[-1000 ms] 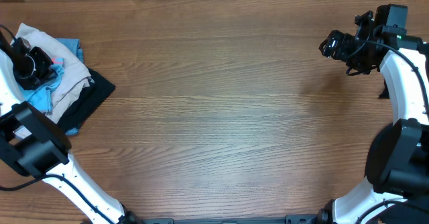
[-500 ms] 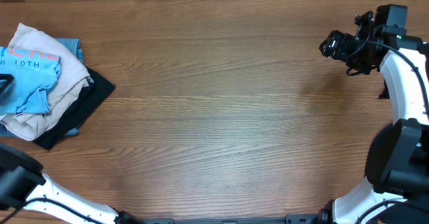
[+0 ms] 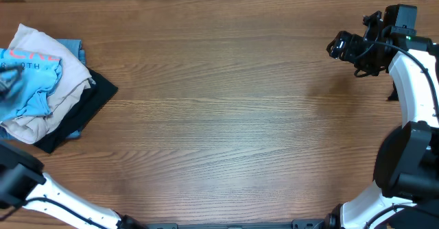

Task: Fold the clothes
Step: 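Release the shirt and raise the left gripper away from the stack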

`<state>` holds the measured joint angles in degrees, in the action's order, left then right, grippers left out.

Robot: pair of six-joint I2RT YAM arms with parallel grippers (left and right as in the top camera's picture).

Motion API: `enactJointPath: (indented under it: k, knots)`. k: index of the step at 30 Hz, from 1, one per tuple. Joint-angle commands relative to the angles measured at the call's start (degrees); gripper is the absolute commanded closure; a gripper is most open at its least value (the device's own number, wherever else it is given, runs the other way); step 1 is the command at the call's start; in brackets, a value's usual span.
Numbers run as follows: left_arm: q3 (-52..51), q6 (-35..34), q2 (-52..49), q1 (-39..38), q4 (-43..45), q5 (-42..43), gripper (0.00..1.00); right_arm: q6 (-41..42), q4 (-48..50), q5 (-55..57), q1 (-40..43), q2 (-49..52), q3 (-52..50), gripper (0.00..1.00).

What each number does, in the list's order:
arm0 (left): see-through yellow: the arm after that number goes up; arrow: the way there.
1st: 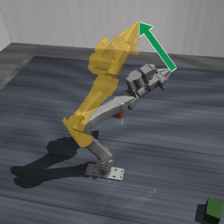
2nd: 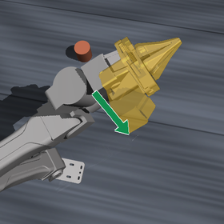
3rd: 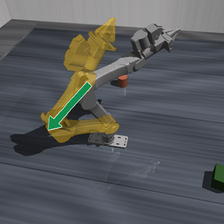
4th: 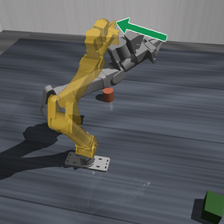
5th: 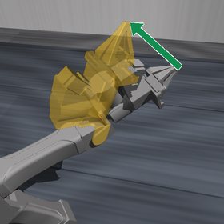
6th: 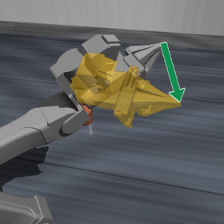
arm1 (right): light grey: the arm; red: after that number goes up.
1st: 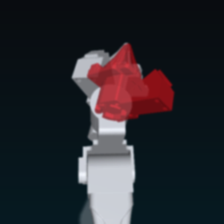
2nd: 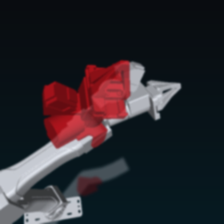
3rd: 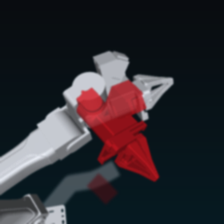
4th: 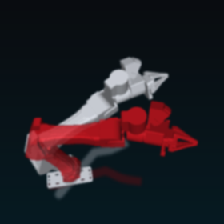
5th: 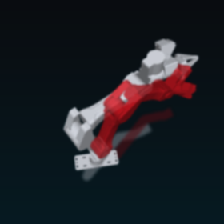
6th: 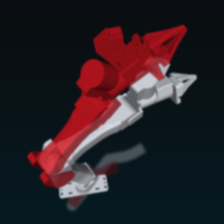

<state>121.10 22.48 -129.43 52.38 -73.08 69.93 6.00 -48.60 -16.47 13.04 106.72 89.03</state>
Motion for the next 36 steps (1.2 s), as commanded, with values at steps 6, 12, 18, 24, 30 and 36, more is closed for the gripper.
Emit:
enactJointPath:
  k: [6,12,18,24,30,36]
  knots:
    - [1.38,-13.77,20.37,-27.45,9.20,-6.08,0.00,0.20,0.26,0.20,-0.11,-0.31,0.61,0.00]
    - [1.31,-13.73,20.04,-46.34,9.05,-29.49,0.00,0.20,0.26,0.20,-0.11,-0.31,0.61,0.00]
    - [1.31,-13.73,20.04,-51.71,9.03,-48.04,0.00,0.20,0.26,0.17,-0.11,-0.31,0.61,0.00]
    - [1.31,-13.73,20.04,-51.67,9.03,-48.06,0.00,0.20,0.26,0.20,-0.11,-0.31,0.61,0.00]
    - [1.31,-13.73,20.04,-51.67,9.01,-48.06,0.00,0.20,0.26,0.17,-0.11,-0.31,0.61,0.00]
    - [1.31,-13.73,20.04,-51.67,9.03,-48.06,0.00,0.20,0.24,0.20,-1.77,-4.68,0.61,0.00]
